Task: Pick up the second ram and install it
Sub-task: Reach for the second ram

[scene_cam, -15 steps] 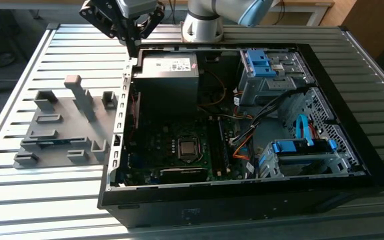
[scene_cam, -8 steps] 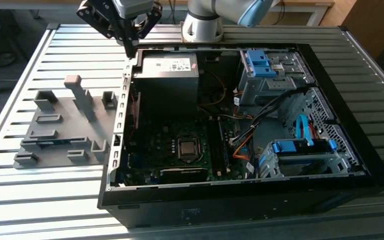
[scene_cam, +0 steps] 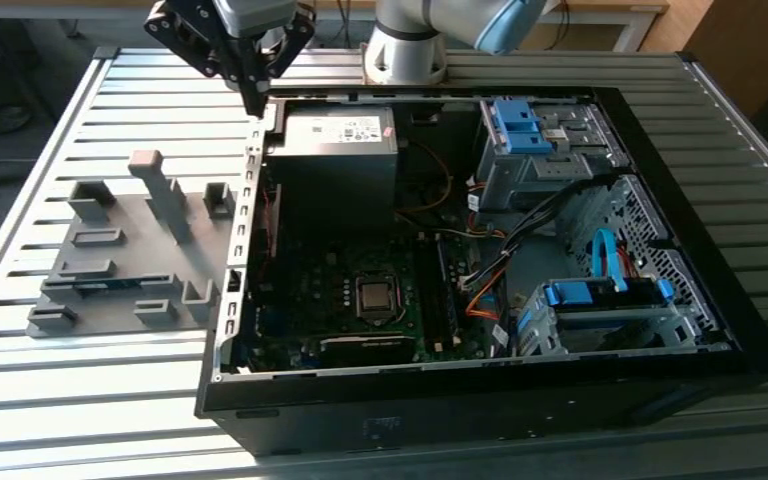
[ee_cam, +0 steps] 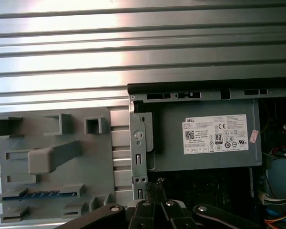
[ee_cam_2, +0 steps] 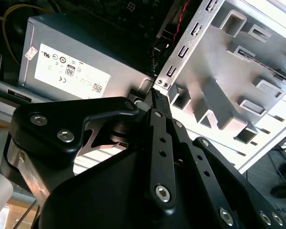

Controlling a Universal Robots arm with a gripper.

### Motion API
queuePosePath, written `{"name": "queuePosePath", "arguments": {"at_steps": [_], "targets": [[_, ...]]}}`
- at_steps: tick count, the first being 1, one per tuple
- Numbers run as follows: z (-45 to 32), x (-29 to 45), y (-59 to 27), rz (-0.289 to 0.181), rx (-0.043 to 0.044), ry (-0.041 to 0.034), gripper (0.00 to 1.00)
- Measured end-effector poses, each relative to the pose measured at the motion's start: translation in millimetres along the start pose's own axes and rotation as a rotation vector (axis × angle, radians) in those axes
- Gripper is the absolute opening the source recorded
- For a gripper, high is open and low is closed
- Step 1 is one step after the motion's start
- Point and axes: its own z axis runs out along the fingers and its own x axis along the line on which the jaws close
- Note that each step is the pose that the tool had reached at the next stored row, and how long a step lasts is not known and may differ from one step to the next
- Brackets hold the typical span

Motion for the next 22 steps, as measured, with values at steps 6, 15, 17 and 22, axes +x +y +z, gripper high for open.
{"name": "queuePosePath", "arguments": {"at_steps": [6,15,17,22], "targets": [[0.1,6.9,-0.6,0.0,0.0,-0.0001,0.11],[0.2,21.7,-1.7,0.0,-0.0001,-0.0001,0.11],[0.2,24.6,-1.9,0.0,-0.0001,0.0,0.11],[0.2,30.9,-2.4,0.0,-0.0001,-0.0001,0.11]]}}
